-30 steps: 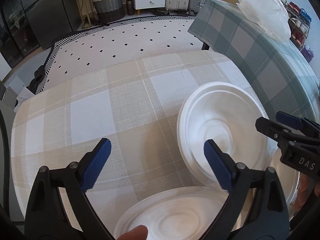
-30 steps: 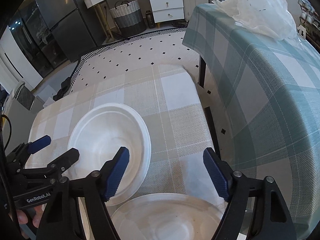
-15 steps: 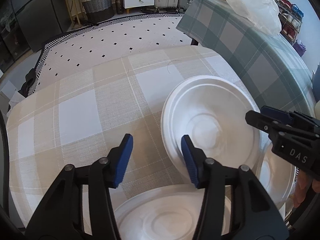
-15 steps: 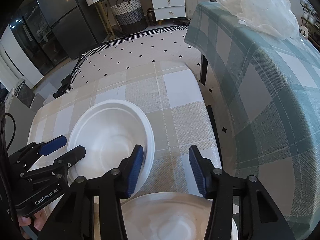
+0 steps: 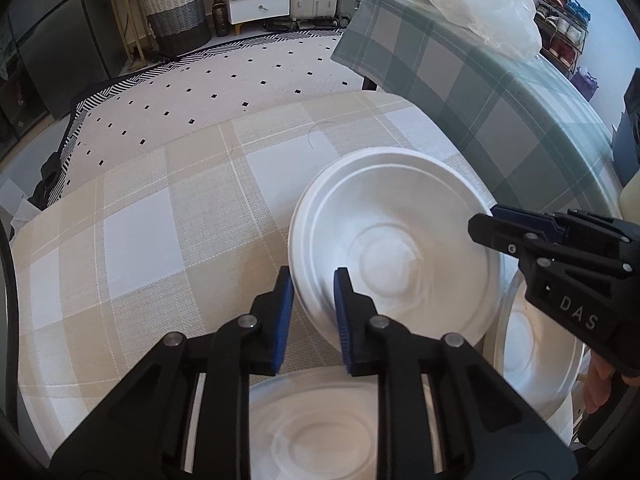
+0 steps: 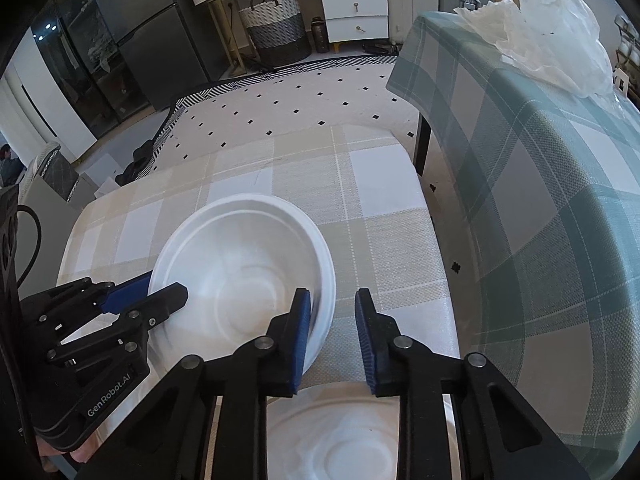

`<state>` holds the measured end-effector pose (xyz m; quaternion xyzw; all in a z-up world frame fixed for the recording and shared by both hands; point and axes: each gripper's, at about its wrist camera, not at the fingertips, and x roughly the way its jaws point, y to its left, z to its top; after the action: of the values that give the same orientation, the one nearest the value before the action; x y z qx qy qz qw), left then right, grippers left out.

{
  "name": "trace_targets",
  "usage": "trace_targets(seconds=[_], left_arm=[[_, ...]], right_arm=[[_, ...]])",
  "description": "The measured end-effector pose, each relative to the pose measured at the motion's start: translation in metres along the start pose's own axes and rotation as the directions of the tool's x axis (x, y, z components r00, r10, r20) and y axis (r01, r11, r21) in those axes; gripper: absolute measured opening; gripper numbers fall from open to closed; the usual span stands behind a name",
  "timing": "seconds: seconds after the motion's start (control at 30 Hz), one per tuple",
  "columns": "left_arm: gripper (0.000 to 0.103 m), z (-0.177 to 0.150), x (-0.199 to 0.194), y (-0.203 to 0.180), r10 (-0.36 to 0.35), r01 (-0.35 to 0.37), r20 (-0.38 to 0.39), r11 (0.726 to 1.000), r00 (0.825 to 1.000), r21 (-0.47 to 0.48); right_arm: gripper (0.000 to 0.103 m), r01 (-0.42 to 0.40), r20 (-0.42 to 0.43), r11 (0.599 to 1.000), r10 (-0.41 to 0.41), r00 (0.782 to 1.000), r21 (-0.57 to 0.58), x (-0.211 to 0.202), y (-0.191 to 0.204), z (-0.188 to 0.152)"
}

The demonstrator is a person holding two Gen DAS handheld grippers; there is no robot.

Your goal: Organize plates and bowls

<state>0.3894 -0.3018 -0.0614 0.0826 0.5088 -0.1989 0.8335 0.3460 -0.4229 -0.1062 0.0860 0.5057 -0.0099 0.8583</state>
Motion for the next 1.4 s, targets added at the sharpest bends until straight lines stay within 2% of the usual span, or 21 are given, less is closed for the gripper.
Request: trace_targets(seconds=[0.07,0.57,1.27,1.4], left_arm=[[0.017,0.000,-0.001,0.000,0.003,-0.003,0.000,1.000,1.000,0.002],[0.013,0.000,-0.005,-0.001,0.019,-0.019,0.017,1.000,1.000,0.009],[0.016,-0.001,0.006,0.005,-0.005,0.004,-0.031,1.000,1.000,-0.021],[0.016,-0.001,0.006,0.003,0.001,-0.001,-0.026,1.000,1.000,-0.016]], right_arm=[[0.016,-0.006,-0.002,1.000,0.006,1.000,-0.007,0.000,0.002,0.000],[0.011,-0.009,0.018,1.000,0.009,1.000,-0.018,-0.008,0.002,-0.001],[0.013,-0.060,-0.037,0.998,0.061,0.997,0.017,0.002,0.001,-0.002],[0.012,-0.054,-0.016,0.998,0.054,0.998,0.008,0.000,0.003,-0.001]])
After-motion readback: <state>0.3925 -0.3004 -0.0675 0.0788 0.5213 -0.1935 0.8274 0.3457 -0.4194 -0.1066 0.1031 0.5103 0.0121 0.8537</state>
